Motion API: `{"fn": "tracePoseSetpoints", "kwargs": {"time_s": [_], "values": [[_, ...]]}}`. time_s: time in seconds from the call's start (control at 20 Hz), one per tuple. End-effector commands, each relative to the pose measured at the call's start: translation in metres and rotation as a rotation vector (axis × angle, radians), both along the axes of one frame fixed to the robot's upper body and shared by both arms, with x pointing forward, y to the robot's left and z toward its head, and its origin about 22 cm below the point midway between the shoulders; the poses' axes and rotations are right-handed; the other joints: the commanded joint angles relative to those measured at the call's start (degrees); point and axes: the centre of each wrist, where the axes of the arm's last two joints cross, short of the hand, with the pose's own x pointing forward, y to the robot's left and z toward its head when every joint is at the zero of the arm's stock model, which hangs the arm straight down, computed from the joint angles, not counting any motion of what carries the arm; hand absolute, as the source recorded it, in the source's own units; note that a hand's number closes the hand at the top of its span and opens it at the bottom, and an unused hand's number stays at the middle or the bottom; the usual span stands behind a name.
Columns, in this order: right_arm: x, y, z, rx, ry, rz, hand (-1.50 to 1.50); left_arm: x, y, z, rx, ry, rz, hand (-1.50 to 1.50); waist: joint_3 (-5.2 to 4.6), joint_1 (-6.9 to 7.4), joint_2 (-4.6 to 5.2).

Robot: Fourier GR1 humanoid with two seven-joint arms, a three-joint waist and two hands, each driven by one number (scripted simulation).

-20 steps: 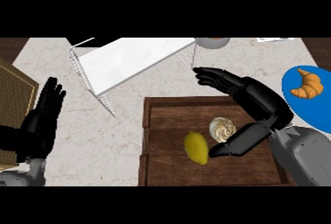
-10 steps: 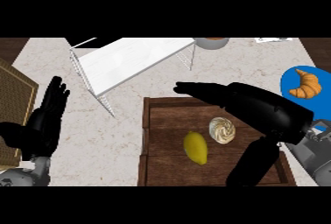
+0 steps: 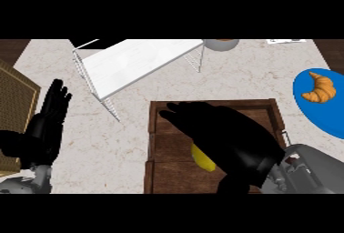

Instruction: Pick the lemon from the tray and place it in the tiered shelf

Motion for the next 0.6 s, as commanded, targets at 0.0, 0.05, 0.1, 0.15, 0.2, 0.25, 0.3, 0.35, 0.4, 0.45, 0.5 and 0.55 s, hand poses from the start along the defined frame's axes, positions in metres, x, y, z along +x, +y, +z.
{"fn": "tracePoseSetpoints", "kwargs": {"time_s": [0.0,0.05,0.1,0.15,0.2,0.25,0.3,0.35,0.4,0.45,0.5,0.55], "values": [[-0.021,0.012,-0.015,-0.135,-0.060,-0.034,-1.50,-0.003,-0.007,0.005,-0.022,0.015,-0.018,0.00,0.06,-0.21,0.02],[-0.014,0.032,-0.026,-0.156,-0.079,-0.031,-1.50,0.002,-0.004,-0.001,0.002,0.003,0.003,0.00,0.03,0.17,0.20],[0.002,0.022,-0.021,-0.208,-0.086,-0.034,-1.50,0.005,0.002,0.003,0.012,-0.003,-0.003,0.00,0.04,0.21,0.27],[-0.023,0.033,-0.035,-0.233,-0.117,-0.040,-1.50,0.002,0.004,-0.007,0.003,0.009,0.006,0.00,0.00,-0.11,0.12],[-0.003,0.028,-0.046,-0.272,-0.100,-0.061,-1.50,0.011,0.000,0.006,0.011,-0.004,-0.021,0.00,0.05,-0.02,0.31],[-0.016,0.035,-0.036,-0.311,-0.109,-0.066,-1.50,0.007,0.003,-0.005,-0.024,0.009,0.002,0.00,-0.01,-0.20,0.11],[-0.001,0.027,-0.039,-0.346,-0.119,-0.088,-1.50,0.003,0.000,0.007,0.006,-0.008,0.000,0.00,0.05,0.20,0.12],[-0.012,0.031,-0.054,-0.362,-0.117,-0.087,-1.50,0.005,-0.013,-0.008,-0.009,0.023,-0.014,0.00,0.04,-0.33,0.17],[-0.009,0.015,-0.044,-0.345,-0.114,-0.095,-1.50,0.012,-0.005,0.003,-0.011,0.006,-0.004,0.00,0.07,-0.51,0.16],[-0.006,0.014,-0.060,-0.331,-0.105,-0.120,-1.50,0.013,0.008,-0.001,-0.007,0.006,-0.002,0.00,0.06,-0.36,0.25],[-0.017,0.015,-0.066,-0.310,-0.099,-0.114,-1.50,0.014,0.005,0.005,0.009,-0.004,0.006,0.00,0.08,-0.37,0.19],[-0.007,0.012,-0.072,-0.300,-0.106,-0.136,-1.50,-0.001,0.011,-0.005,-0.010,-0.008,-0.014,0.00,0.07,0.01,0.22]]}}
